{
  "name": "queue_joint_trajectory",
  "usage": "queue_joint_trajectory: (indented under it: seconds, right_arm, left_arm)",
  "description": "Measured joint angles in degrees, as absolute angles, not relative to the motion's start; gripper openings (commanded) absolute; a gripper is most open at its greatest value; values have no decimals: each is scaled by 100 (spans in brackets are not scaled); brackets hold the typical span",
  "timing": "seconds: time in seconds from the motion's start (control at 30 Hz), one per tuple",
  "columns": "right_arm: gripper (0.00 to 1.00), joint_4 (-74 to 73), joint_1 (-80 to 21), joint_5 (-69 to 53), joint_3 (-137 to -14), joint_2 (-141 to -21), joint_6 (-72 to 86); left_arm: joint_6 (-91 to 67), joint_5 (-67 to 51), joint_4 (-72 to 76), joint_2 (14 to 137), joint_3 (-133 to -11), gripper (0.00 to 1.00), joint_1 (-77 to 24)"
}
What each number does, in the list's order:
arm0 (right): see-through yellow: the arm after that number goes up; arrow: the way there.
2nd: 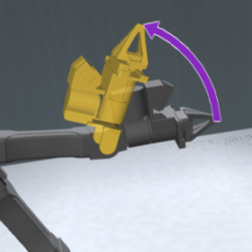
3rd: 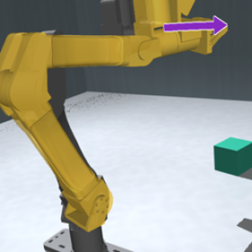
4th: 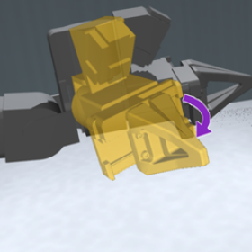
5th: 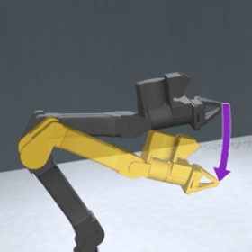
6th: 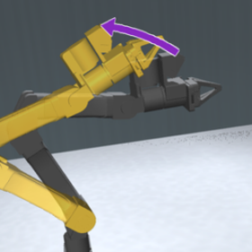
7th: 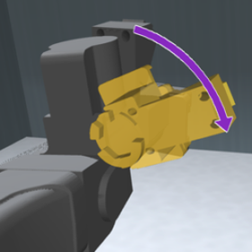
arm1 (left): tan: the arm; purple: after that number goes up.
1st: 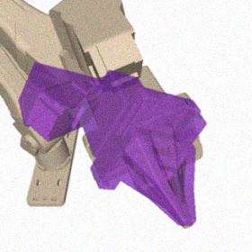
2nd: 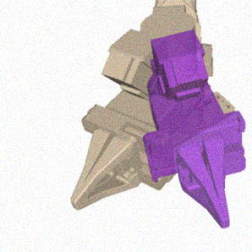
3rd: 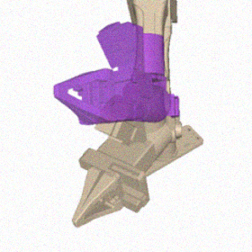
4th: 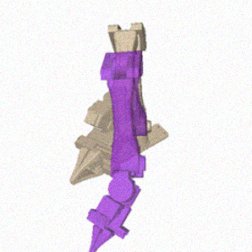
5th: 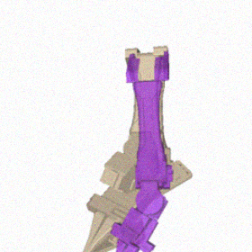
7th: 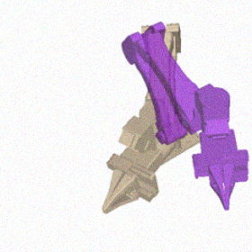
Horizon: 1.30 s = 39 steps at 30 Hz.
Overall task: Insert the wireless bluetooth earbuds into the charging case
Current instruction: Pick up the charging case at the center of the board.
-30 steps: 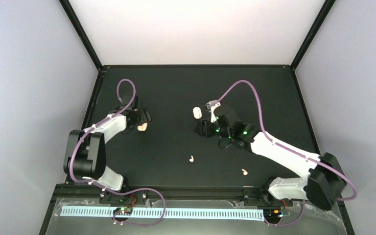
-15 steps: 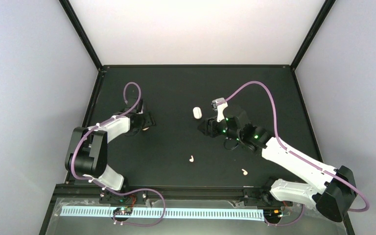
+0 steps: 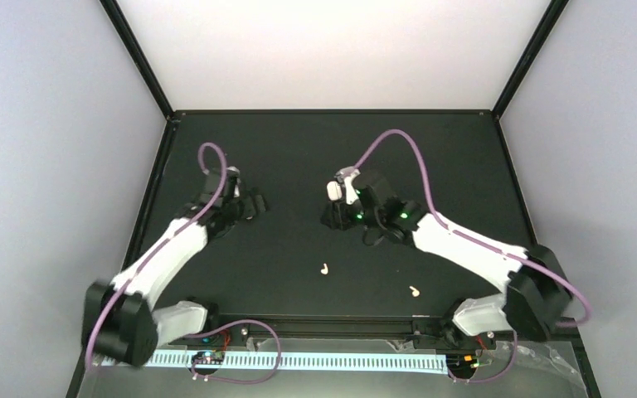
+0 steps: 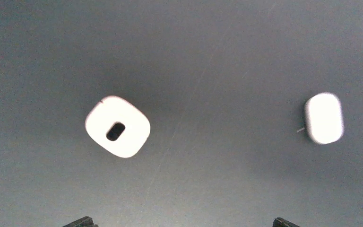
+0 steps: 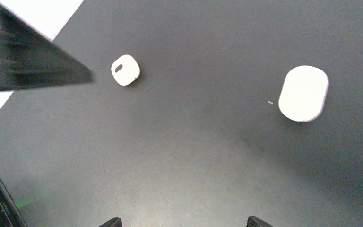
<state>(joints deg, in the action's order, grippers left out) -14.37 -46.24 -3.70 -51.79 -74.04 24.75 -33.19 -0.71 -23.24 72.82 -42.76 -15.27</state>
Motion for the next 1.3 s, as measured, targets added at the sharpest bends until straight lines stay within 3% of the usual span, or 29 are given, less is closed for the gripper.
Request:
queue_joint_trajectory:
  seconds: [0.2,0.33,0.63,0.9,1.03,1.3]
  right_arm:
    - [70,-1310,-4969,-746,-6729,-9397,2126]
    - [75,-1293,-5408,-856,-8322,-10982,1699]
    - [81,-2250,-5673,-825,-11666,-13808,1002]
    - [83,-2759,-5651,-644,-12693,-14691,886]
    - [79,-2779,-5651,-582,-13067,-14956,908]
    - [60,-2810,-5673,-370,-13246,-15087,849]
  left_arm:
    - [-3144,506,-2917,4222,-4292,99,-1507]
    - [-2978,770,-3214,3013,-4407,99,-1509]
    - [-2504,1275,-3776,2558,-4574,99,-1747]
    - [-2298,1586,-3817,2307,-4569,99,-1874]
    - [-2281,1638,-3815,2272,-4506,99,-1892]
    - [-2274,1651,-3813,2272,-4342,99,-1900]
